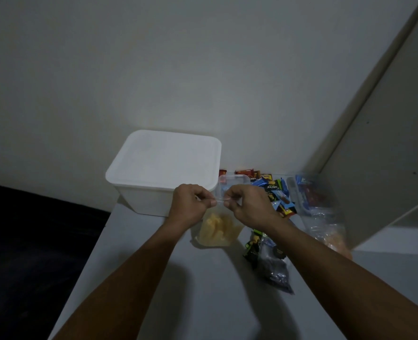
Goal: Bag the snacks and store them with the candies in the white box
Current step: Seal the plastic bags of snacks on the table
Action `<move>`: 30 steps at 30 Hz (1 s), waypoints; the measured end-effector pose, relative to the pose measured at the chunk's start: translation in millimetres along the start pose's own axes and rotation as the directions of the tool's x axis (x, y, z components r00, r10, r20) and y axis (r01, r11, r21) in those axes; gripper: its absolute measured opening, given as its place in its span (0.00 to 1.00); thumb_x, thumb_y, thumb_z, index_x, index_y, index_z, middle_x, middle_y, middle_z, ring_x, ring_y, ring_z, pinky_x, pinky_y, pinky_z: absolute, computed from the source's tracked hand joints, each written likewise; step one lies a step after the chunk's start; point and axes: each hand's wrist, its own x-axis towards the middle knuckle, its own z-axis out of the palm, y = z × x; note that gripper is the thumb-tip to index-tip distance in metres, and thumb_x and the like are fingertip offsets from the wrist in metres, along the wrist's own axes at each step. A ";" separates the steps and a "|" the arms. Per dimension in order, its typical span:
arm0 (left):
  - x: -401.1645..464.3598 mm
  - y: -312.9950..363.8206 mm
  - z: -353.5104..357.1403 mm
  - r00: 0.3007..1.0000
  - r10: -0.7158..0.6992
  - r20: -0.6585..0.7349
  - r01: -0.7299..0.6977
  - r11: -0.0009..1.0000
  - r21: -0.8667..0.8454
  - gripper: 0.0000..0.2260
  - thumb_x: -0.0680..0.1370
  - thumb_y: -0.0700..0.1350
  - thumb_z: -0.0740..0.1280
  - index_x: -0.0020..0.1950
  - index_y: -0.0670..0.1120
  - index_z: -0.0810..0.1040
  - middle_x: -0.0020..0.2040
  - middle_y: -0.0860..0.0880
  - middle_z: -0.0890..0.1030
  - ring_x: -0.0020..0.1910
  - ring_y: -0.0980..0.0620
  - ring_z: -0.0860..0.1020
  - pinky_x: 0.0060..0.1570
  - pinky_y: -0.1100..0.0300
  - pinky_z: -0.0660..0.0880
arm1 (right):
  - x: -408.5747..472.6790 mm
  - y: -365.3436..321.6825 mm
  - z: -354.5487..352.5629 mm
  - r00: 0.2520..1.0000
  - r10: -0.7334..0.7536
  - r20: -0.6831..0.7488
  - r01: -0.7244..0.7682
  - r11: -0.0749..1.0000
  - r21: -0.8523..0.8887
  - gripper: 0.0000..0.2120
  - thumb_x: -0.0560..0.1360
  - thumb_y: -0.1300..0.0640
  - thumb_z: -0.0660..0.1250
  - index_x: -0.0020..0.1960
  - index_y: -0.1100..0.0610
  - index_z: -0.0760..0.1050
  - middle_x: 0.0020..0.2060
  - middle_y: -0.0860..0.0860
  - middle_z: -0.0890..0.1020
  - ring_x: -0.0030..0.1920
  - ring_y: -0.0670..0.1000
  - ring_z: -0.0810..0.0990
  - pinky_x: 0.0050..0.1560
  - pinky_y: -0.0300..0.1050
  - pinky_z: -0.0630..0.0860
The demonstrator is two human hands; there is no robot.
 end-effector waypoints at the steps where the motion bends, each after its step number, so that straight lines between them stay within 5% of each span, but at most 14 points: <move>1: 0.1 0.9 0.0 1.000 0.011 0.005 -0.011 1.000 0.010 0.04 0.69 0.39 0.76 0.42 0.43 0.85 0.35 0.54 0.80 0.34 0.61 0.76 0.34 0.72 0.68 | 0.1 0.1 -0.4 1.000 -0.012 0.002 0.012 1.000 -0.001 0.04 0.73 0.55 0.70 0.47 0.52 0.82 0.41 0.48 0.85 0.44 0.49 0.81 0.49 0.50 0.79; 11: 3.5 -4.1 -1.3 1.000 -0.003 0.001 0.003 0.999 -0.054 0.03 0.73 0.39 0.72 0.40 0.45 0.81 0.37 0.51 0.80 0.40 0.55 0.78 0.38 0.65 0.70 | 1.5 6.4 -9.9 1.000 0.021 0.004 -0.021 0.999 0.048 0.04 0.73 0.57 0.71 0.47 0.54 0.82 0.41 0.50 0.84 0.44 0.50 0.81 0.50 0.49 0.78; 15: 2.6 -1.6 -1.0 0.995 0.030 0.099 -0.023 0.997 -0.072 0.05 0.70 0.41 0.76 0.43 0.46 0.82 0.39 0.52 0.81 0.39 0.57 0.78 0.37 0.68 0.71 | 2.8 7.8 -10.1 0.999 0.010 -0.031 -0.010 1.000 0.023 0.03 0.73 0.61 0.70 0.43 0.55 0.82 0.38 0.50 0.84 0.41 0.49 0.80 0.47 0.46 0.78; 20: 5.2 0.8 0.6 0.999 0.050 0.013 -0.049 0.998 -0.043 0.05 0.69 0.40 0.76 0.43 0.42 0.85 0.36 0.53 0.80 0.41 0.53 0.78 0.38 0.64 0.71 | 3.8 3.2 -13.8 1.000 0.016 0.018 -0.018 0.996 0.093 0.04 0.72 0.57 0.73 0.46 0.56 0.83 0.41 0.50 0.84 0.42 0.48 0.81 0.46 0.44 0.77; 30: 11.0 -3.8 -13.1 0.993 -0.112 0.038 0.117 0.976 -0.181 0.06 0.68 0.42 0.78 0.43 0.45 0.86 0.39 0.52 0.84 0.43 0.55 0.81 0.41 0.64 0.75 | 1.6 10.9 -27.0 0.997 0.074 0.039 -0.079 0.985 0.153 0.03 0.70 0.60 0.75 0.43 0.58 0.83 0.39 0.51 0.84 0.41 0.47 0.82 0.47 0.44 0.79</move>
